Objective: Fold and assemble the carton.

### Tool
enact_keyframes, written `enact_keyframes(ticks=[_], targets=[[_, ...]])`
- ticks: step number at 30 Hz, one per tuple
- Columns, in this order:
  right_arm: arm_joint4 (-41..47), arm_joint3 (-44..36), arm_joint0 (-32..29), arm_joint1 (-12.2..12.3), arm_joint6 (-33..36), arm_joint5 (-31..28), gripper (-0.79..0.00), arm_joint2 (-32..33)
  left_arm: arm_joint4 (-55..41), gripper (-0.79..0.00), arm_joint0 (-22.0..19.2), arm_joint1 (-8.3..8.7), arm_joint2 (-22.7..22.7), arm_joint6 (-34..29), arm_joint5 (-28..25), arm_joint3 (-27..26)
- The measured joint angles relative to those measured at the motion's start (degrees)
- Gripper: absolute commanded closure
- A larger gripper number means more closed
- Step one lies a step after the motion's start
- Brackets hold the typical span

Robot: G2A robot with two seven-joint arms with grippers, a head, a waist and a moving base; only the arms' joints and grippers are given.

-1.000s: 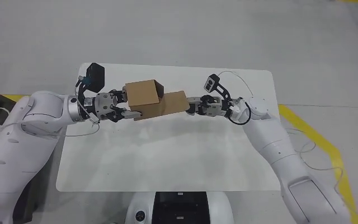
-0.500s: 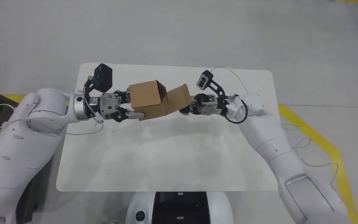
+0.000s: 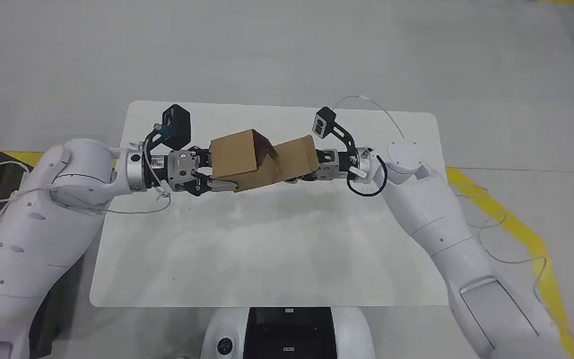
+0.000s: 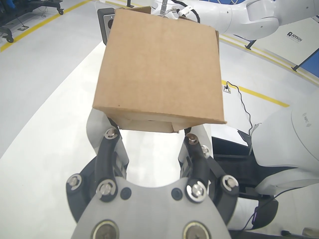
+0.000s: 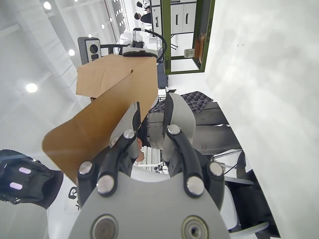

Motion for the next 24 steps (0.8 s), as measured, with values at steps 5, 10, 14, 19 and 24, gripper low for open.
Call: enact_keyframes(ticks=[5,10,14,19,24], targets=[[2.0,0.9,-1.0,0.3,-0.3,-0.2,-0.286,1.8,-0.4,-0.317,0.4,0.05,-0.2,0.4,-0.4,0.6],[4.2,2.5,-1.6,0.7,0.0,-0.3,-0.486,3.9,-0.1,-0.314,1.2,0.20,-0.7,0.5,-0.7,0.9],[4.4,2.5,-1.5,1.2,0.6,-0.5,-0.653,5.7,0.8,-0.314,2.1,0.40,-1.2,-0.1,-0.3,1.1],[2.2,1.0,-1.6,1.7,0.6,-0.2,-0.708,6.7,1.9,-0.317,2.8,0.51,-1.5,-0.4,0.3,0.9],[-1.4,-0.4,-1.5,2.1,0.7,1.2,-0.511,6.1,2.2,-0.314,3.1,0.61,-2.0,-0.2,0.3,0.7]])
